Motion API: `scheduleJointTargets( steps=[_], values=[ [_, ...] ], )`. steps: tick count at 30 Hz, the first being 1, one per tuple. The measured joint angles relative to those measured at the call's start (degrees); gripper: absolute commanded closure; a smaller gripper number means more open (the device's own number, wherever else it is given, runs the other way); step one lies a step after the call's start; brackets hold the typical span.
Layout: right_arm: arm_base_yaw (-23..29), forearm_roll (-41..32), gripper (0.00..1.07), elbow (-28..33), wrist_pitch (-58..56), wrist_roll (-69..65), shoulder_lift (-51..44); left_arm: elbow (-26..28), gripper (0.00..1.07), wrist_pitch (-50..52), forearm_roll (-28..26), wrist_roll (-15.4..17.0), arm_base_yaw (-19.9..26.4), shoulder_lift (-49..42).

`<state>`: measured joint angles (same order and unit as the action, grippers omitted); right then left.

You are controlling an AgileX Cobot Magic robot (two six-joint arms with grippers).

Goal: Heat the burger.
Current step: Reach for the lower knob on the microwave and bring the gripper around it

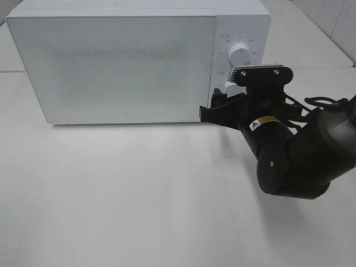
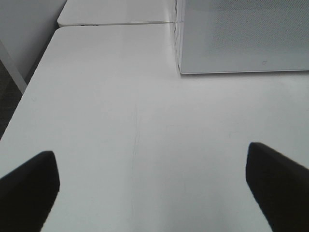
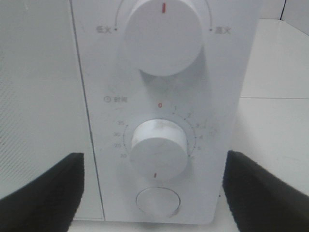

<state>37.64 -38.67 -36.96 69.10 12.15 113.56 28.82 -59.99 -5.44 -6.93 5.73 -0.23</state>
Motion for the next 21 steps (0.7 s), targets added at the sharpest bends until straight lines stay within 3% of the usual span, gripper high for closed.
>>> scheduleJointTargets(
  steps=[21],
  values=[
    [-1.49, 1.55, 0.31, -4.64, 0.06, -1.78, 4.30, 0.00, 0.06, 0.00, 0.00, 0.00, 0.00, 0.00]
  ],
)
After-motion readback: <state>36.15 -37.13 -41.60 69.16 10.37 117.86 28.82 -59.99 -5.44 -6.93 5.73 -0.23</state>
